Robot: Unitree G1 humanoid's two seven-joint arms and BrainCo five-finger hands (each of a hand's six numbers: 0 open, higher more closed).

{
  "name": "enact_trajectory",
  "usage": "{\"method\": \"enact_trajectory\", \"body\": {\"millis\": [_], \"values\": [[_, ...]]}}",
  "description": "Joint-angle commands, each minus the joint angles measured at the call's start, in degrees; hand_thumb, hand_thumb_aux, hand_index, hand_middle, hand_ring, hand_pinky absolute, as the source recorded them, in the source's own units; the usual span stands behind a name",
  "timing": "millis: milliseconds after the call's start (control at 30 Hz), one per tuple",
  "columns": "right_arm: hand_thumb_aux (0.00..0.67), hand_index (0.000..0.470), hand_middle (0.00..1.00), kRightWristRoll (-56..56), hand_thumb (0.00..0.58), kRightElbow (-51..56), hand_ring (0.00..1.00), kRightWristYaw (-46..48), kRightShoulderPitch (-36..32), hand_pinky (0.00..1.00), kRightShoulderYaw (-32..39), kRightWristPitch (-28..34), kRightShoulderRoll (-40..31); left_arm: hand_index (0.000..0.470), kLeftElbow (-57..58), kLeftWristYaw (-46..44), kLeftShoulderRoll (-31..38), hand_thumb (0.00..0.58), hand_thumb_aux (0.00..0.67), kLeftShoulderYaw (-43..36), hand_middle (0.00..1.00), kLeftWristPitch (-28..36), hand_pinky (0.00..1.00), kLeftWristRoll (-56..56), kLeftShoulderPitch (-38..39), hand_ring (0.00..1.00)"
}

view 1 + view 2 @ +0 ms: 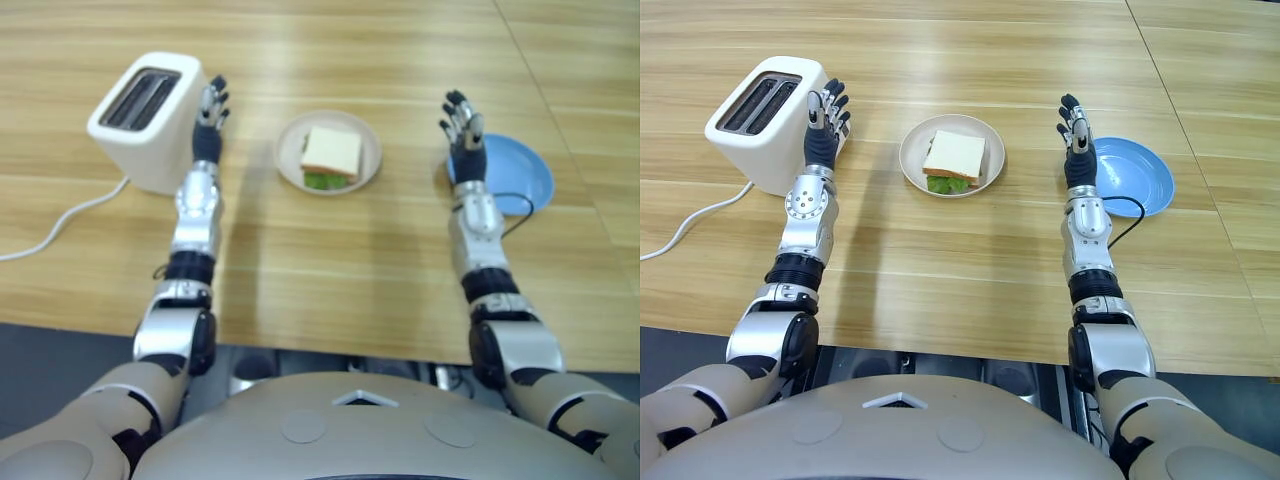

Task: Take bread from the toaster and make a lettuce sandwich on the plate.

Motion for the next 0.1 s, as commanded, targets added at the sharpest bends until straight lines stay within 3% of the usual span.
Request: {"method": "enact_trajectory", "body": {"millis": [33,100], "values": [[0.000,0.000,0.00,0.3,0.000,1.6,0.00,1.5,-0.7,0.00,-1.7,0.4,0.9,0.000,2.1,-0.1,-0.2,0.000,0.000,-0.4,0.00,-1.6,0.00,1.1,-0.9,0.00],[0.000,0.000,0.00,-0.1,0.000,1.9,0.00,1.8,-0.7,0.00,-2.1,0.3,1.1,0.000,2.5,-0.4,-0.3,0.000,0.000,-0.4,0.00,-2.0,0.00,1.2,-0.9,0.00]]}}
